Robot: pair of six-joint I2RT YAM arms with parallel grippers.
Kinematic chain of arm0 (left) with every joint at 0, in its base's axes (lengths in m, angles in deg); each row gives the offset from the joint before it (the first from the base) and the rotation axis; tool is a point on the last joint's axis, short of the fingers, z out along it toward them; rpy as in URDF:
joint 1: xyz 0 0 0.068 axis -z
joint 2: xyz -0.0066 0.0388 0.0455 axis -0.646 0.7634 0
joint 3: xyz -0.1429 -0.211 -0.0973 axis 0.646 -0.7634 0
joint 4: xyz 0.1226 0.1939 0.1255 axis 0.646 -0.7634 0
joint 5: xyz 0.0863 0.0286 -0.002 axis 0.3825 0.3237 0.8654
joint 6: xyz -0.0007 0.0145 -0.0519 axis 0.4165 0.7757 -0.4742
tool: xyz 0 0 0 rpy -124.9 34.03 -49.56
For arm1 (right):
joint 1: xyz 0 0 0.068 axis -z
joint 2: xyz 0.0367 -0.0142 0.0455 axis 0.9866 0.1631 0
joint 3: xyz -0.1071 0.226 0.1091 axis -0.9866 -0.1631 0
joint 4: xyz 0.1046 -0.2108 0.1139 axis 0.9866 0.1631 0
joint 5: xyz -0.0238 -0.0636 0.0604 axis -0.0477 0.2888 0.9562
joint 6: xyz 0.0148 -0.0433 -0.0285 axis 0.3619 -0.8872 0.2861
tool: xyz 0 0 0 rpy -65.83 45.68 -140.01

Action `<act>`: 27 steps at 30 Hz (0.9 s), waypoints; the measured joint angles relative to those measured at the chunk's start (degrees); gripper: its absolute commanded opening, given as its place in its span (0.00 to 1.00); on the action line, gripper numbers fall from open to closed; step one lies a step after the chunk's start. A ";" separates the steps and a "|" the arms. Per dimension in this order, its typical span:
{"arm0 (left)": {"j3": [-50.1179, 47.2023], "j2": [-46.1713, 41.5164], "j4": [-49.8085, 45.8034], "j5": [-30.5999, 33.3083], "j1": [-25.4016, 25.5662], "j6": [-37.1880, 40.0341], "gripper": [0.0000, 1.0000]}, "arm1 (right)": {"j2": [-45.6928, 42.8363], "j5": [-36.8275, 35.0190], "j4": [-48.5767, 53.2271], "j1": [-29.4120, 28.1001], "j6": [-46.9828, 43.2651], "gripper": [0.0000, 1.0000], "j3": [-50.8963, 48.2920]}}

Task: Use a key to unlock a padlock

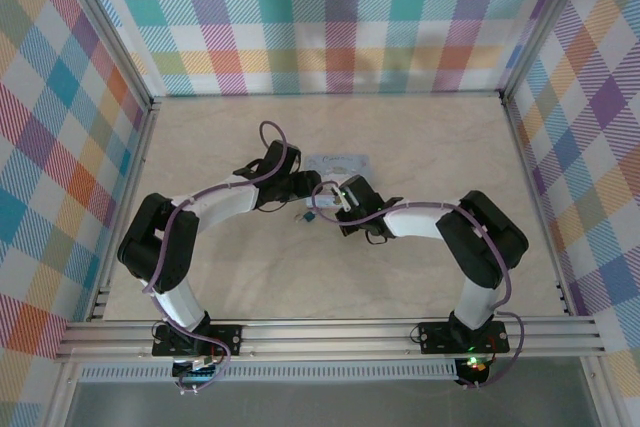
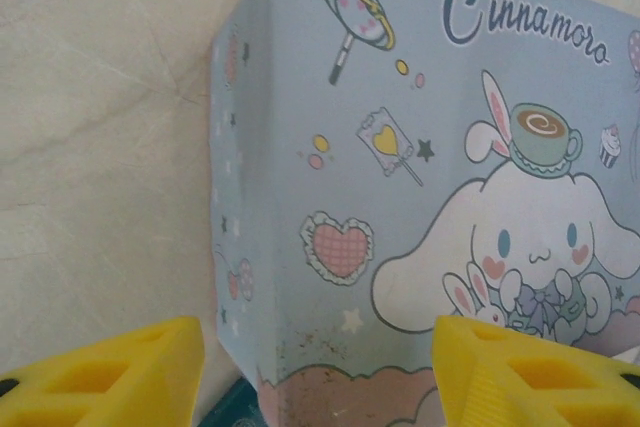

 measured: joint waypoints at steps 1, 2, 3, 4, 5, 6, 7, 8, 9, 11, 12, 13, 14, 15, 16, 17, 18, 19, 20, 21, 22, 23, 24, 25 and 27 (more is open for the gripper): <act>0.00 0.00 0.00 -0.02 -0.22 0.00 0.62 | -0.22 0.00 0.00 0.00 -0.20 0.00 -0.11; 0.00 0.00 0.00 0.04 -0.42 0.00 0.62 | -0.52 0.00 -0.02 0.00 -0.33 0.00 -0.26; 0.00 0.00 0.00 0.09 -0.52 0.00 0.62 | -0.98 0.02 0.02 0.00 -0.35 0.00 -0.42; 0.00 -0.02 0.00 0.15 -0.59 0.00 0.62 | -1.68 0.04 0.04 0.00 -0.33 0.00 -0.70; -0.02 -0.11 0.00 0.20 -0.63 0.00 0.62 | -2.47 0.09 0.15 0.00 -0.33 0.01 -1.01; -0.15 -0.35 0.09 0.22 -0.63 0.00 0.62 | -3.32 0.22 0.26 0.00 -0.26 0.04 -1.27; -0.68 -0.98 0.28 0.46 -0.63 -0.02 0.62 | -4.31 0.46 0.26 0.00 -0.11 0.08 -1.60; -1.46 -1.95 0.28 0.63 -0.63 -0.02 0.62 | -5.38 0.70 0.26 0.00 0.11 0.15 -1.95; -2.38 -3.04 0.24 0.81 -0.63 -0.02 0.62 | -6.27 1.01 0.35 0.00 0.55 0.18 -2.21; -4.59 -5.75 0.20 1.42 -0.63 -0.04 0.62 | -8.15 1.77 0.44 0.00 1.38 0.21 -2.67; -5.44 -6.88 0.22 1.66 -0.63 -0.07 0.62 | -8.70 2.03 0.44 0.00 1.75 0.21 -2.71; -6.62 -8.22 0.39 2.01 -0.63 -0.09 0.62 | -9.01 2.25 0.39 0.00 1.97 0.21 -2.71; -7.98 -9.62 0.52 2.23 -0.63 -0.22 0.62 | -9.07 2.40 0.39 0.00 2.23 0.21 -2.71; -9.01 -10.67 0.46 2.45 -0.63 -0.28 0.62 | -9.05 2.54 0.44 0.00 2.36 0.21 -2.71; -10.34 -11.89 0.50 2.60 -0.63 -0.37 0.62 | -8.92 2.67 0.63 0.00 2.54 0.21 -2.67; -11.67 -13.09 0.46 2.95 -0.63 -0.55 0.62 | -8.66 2.73 0.79 0.00 2.71 0.22 -2.51; -12.70 -13.99 0.37 3.13 -0.63 -0.74 0.62 | -8.22 2.89 0.94 0.00 2.75 0.22 -2.16; -13.86 -15.02 0.35 3.26 -0.63 -1.03 0.63 | -7.56 3.04 1.11 0.00 2.78 0.22 -1.53; -14.88 -16.02 0.31 3.45 -0.63 -1.36 0.63 | -6.47 3.06 1.33 0.00 2.91 0.22 -0.44; -15.76 -16.96 0.17 3.61 -0.63 -1.60 0.63 | -5.57 3.06 1.38 0.00 2.95 0.23 0.44; -16.63 -17.99 0.09 3.82 -0.63 -1.81 0.63 | -4.50 3.04 1.49 0.00 3.10 0.23 1.53; -17.29 -18.97 -0.02 4.04 -0.63 -1.99 0.63 | -3.54 3.04 1.66 0.00 3.19 0.23 2.56; -17.81 -19.85 0.00 4.22 -0.63 -2.16 0.63 | -2.75 3.04 1.86 0.00 3.37 0.23 3.52; -18.40 -20.74 0.04 4.48 -0.63 -2.47 0.63 | -2.05 3.06 1.88 0.00 3.61 0.24 4.37; -19.34 -22.16 0.04 4.70 -0.63 -3.08 0.63 | -1.60 3.37 1.77 0.00 4.59 0.30 4.90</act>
